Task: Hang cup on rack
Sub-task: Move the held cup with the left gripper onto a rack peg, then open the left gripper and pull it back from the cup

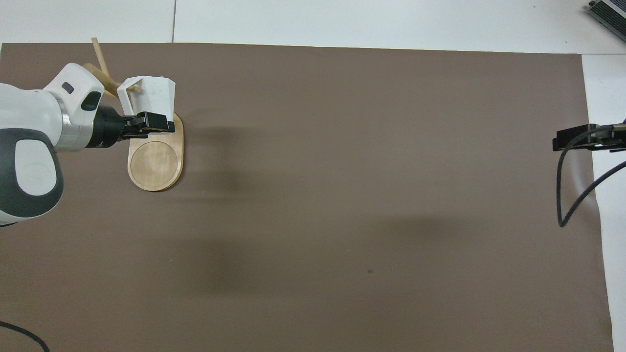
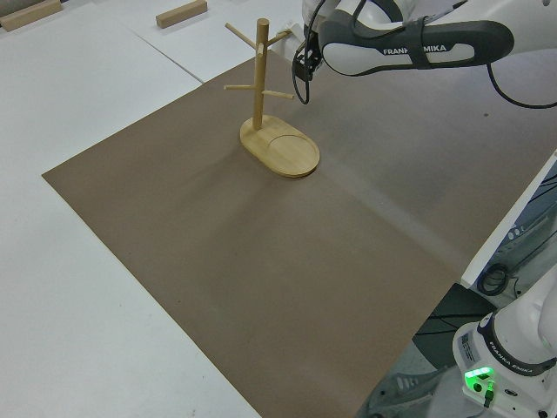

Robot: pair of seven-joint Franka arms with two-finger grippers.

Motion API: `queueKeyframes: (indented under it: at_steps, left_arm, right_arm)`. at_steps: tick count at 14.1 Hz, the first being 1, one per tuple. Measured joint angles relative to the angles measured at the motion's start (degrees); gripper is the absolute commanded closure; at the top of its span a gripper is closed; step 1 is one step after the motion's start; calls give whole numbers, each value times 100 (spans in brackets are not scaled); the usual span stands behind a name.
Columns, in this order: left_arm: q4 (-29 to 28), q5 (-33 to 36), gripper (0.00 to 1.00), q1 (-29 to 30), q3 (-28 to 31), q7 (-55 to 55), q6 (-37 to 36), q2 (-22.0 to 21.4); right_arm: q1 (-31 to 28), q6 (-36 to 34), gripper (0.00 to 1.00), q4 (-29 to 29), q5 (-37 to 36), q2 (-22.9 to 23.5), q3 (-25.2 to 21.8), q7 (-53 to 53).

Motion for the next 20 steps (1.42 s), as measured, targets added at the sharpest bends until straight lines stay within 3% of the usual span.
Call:
queueKeyframes:
  at_steps: [2, 9, 14, 16, 20]
  left_arm:
    - [15, 0, 0, 7, 1, -213, -67, -40]
    - [42, 505, 0, 215, 49, -344, -764, -593]
    - [134, 1593, 0, 294, 45, -343, -1316, -977]
    - [372, 1898, 0, 293, 32, -337, -1760, -1039]
    - [1384, 2255, 0, 292, 9, -310, -2928, -944]
  right_arm:
    - [0, -1, 0, 0, 11, 0, -2, 1]
    - [6, -1, 0, 0, 23, -14, 1, 1]
    - [9, -1, 0, 0, 27, -36, 5, 1]
    - [10, -1, 0, 0, 27, -37, 5, 1]
    - [10, -1, 0, 0, 27, -38, 5, 1]
